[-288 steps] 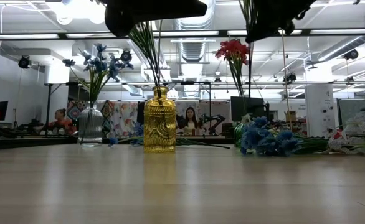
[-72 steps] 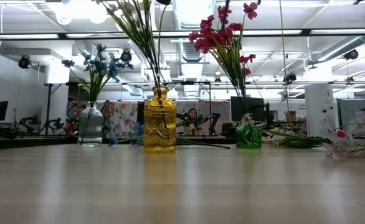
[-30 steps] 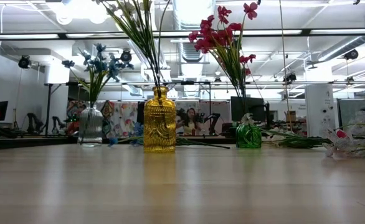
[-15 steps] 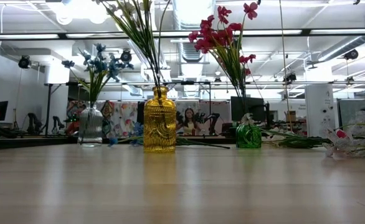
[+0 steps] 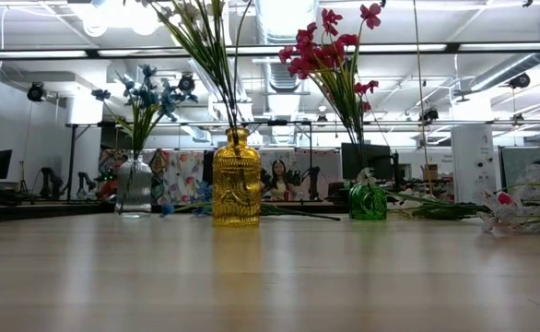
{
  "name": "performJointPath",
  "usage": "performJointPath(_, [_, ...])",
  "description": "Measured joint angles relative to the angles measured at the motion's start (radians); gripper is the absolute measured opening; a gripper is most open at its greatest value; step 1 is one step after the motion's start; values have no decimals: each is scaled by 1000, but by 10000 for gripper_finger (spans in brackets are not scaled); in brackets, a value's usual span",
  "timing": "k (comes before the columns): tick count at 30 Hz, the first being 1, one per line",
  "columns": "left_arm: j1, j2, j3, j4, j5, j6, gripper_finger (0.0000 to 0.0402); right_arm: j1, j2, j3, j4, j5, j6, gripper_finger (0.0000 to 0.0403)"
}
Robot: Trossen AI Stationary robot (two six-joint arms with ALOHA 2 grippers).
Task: Sort flowers into vase by color
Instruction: Put the bottom blue flowers into the transparent vase
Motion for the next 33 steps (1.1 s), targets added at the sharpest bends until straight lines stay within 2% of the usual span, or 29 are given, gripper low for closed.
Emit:
performJointPath(7, [209, -108, -280, 101, 24, -145, 3, 0, 0, 0, 0, 1, -22, 214])
performJointPath(11, [302, -139, -373, 171, 70, -163, 3, 0, 0, 0, -5, 6, -14, 215])
performJointPath(14, [363, -158, -423, 171, 85, -163, 2, 0, 0, 0, -6, 68, -24, 215])
performJointPath(17, [430, -177, -469, 164, 223, -185, 2, 0, 0, -1, 1, 205, -43, 214])
performJointPath(20, [492, -183, -528, 141, 434, -279, 2, 0, 0, -1, 13, 347, -75, 214])
performJointPath(22, [522, -170, -568, 116, 539, -316, 2, 0, 0, -1, 17, 403, -89, 214])
performJointPath(23, [532, -162, -590, 115, 557, -337, 2, 0, 0, -1, 21, 410, -90, 214])
performJointPath(28, [567, -159, -637, 150, 480, -352, 2, 0, 0, -1, 23, 409, -91, 215])
performJointPath(33, [616, -158, -661, 234, 507, -256, 2, 0, 0, -1, 23, 410, -84, 215])
